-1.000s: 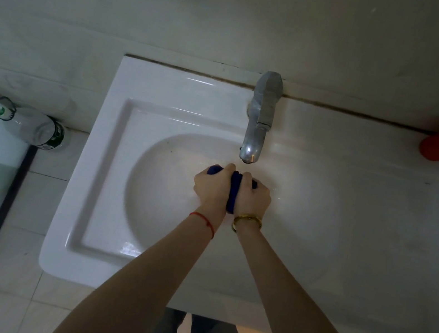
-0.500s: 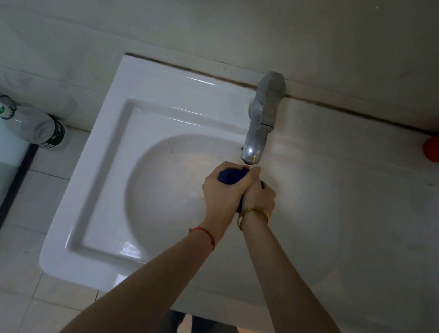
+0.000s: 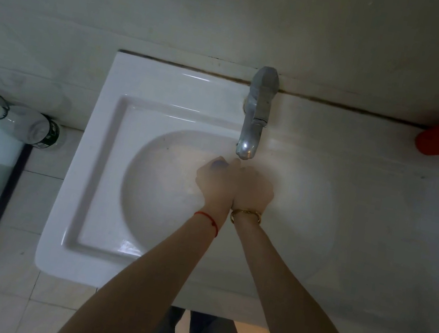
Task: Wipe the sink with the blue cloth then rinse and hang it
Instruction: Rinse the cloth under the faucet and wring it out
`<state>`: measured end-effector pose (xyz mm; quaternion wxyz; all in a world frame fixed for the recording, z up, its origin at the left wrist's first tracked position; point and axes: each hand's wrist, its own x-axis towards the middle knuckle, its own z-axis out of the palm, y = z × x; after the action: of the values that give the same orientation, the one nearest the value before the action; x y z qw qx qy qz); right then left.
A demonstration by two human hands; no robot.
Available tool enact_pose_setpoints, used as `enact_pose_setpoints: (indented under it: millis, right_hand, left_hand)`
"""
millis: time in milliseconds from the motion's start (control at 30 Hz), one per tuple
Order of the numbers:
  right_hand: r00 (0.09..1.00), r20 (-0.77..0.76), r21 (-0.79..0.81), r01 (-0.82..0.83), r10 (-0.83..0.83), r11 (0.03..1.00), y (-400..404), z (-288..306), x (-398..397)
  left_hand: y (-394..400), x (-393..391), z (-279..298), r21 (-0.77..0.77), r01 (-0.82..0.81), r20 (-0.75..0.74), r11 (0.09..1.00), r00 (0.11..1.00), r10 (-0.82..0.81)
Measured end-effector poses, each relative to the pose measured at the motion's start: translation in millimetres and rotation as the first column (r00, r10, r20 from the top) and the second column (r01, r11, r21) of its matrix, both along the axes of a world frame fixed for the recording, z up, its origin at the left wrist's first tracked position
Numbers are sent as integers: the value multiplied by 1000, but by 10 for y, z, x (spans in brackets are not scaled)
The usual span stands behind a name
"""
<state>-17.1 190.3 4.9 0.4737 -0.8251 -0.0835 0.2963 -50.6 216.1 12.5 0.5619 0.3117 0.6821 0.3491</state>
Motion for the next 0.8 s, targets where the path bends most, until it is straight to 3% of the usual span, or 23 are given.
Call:
enact_pose_setpoints:
  millis: [267,367,467,600,700,800]
  right_hand:
    - [980,121,15,-160,157,987,-87,-59,-19]
    - [977,150,40,-159,151,987,-122,-63,-16]
    - [972,120,-45,-197,201,979,-160,-40,43]
    - [975,-127,-150,-201,183,968,-249,82,130]
    - [911,-374,-121,-232,172,965,-378,189,164]
    - [842,-499,-37,-256,205,966,-501,317,171]
  left_hand:
    - [-39,-41,32,-120,-122,-14,985,993,121]
    - [-39,-26,74,-108,-79,-28,991,997,76]
    - [-58,-44,85,-126,-11,-38,992,999,7]
    - [-102,-135,105,-153,172,70,973,984,-163]
    - [-143,-260,167,-187,244,243,952,950,-196]
    - [-197,-438,289,-178,300,378,937,900,-217]
